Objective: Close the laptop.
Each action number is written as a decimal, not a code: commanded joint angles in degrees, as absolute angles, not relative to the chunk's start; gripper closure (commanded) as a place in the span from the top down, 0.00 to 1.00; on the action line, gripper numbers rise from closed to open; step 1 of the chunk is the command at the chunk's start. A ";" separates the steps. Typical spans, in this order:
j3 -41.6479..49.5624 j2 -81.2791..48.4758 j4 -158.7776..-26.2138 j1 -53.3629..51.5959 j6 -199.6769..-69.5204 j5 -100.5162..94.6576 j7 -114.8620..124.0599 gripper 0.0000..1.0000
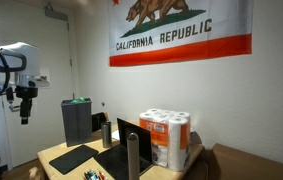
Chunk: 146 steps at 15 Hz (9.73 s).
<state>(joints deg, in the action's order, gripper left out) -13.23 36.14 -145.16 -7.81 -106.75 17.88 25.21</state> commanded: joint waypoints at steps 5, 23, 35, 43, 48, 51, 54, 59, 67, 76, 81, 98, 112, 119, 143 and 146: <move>-14.39 32.98 -143.64 -7.34 -108.96 17.18 24.50 1.00; -3.77 -8.75 -106.84 -2.51 -120.18 2.19 7.55 1.00; -2.19 -26.56 -83.38 -3.99 -120.37 0.30 6.41 1.00; -2.50 -25.77 -86.07 -3.63 -121.66 1.34 6.21 1.00; -2.70 -27.93 -85.41 -4.15 -125.26 1.13 5.72 1.00; -2.80 -29.51 -84.41 -4.43 -127.31 1.19 5.40 1.00; -2.75 -31.01 -83.05 -4.62 -128.85 1.07 5.11 1.00; -2.57 -34.75 -78.31 -4.48 -130.29 0.76 4.26 1.00; -2.11 -48.33 -61.27 -3.04 -129.11 0.79 1.51 1.00; -1.99 -58.62 -46.82 -3.82 -126.68 0.39 -0.30 1.00; -1.20 -58.59 -45.43 -4.57 -122.18 -0.07 1.13 1.00; -0.03 -57.68 -45.44 -4.96 -107.09 0.17 2.57 1.00; -0.41 -57.09 -50.58 -4.83 -106.03 1.01 4.05 1.00; -0.30 -53.58 -56.05 -5.82 -104.20 0.74 7.07 1.00; -1.35 -41.18 -91.46 -6.82 -119.22 1.83 9.55 1.00; -1.55 -41.78 -92.55 -7.03 -121.77 1.95 9.56 1.00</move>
<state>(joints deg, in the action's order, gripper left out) -1.20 -43.86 -88.14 -6.66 -118.69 1.55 8.39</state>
